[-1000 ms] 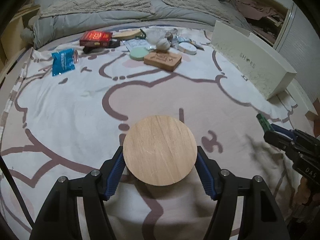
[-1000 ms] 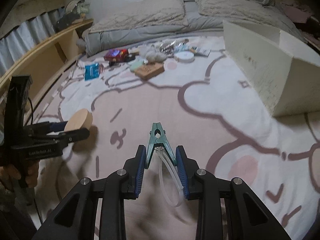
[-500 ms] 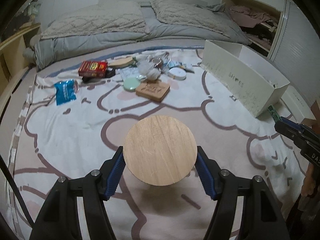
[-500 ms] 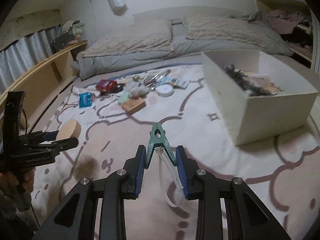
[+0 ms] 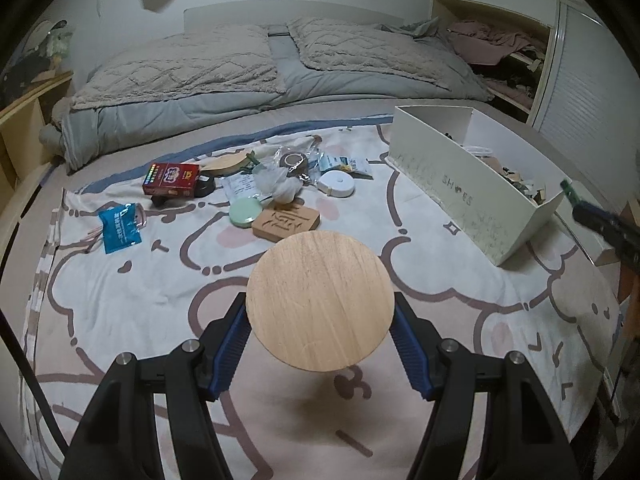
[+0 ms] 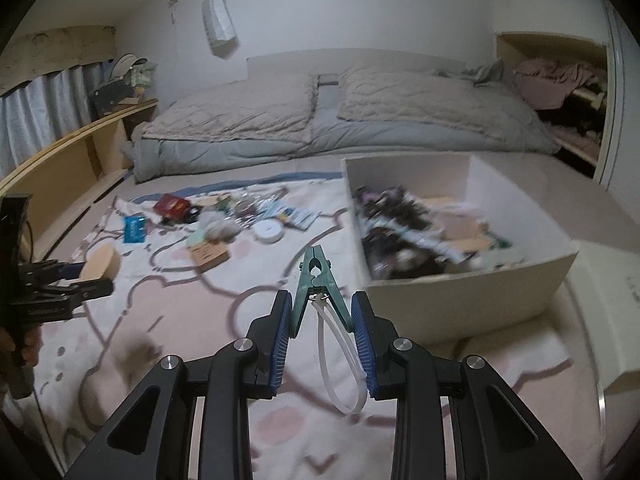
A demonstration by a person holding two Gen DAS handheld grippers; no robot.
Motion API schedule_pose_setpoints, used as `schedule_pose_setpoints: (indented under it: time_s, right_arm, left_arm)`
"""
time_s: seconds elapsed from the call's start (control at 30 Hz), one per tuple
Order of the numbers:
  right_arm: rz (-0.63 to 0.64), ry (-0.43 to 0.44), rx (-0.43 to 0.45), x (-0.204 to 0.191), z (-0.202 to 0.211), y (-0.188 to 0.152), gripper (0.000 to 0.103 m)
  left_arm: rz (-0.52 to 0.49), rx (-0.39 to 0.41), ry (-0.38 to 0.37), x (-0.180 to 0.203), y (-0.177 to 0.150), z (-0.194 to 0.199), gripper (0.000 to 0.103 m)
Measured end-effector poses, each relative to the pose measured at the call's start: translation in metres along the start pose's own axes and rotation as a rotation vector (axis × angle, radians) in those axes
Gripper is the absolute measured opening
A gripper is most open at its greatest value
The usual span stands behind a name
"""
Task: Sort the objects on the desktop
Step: 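Carry the coaster and clothespin in both grippers toward the white box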
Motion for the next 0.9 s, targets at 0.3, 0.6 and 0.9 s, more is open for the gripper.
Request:
schedule_pose_setpoints:
  time_s: [0.3,0.6,0.9]
  right_arm:
    - [-0.003,-0.074,0.029,0.052,-0.015,0.057,0.031]
    - [-0.019,-0.116,-0.010,0.097,-0.045,0.101,0.031]
    - [-0.027,-0.200,-0.086,0.139,-0.091,0.137,0.031]
  left_arm:
    - [0.025,0.010,-0.012,0.009,0.020,-0.008,0.068]
    - [0.028,0.047,-0.024,0.030,0.048,-0.016,0.068]
    - [0.018,0.084,-0.077,0.065,0.078,-0.030,0.068]
Point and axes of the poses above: each gripper's, at about its wrist camera, not at the fingertips, and z roughly against the way its jaws point, x to its right, y to its top, the point moved 1 cm from there along -z, roughly the way its jaws point, and after that the axes turned 11 degrees about -z, right-handed, at the moved point
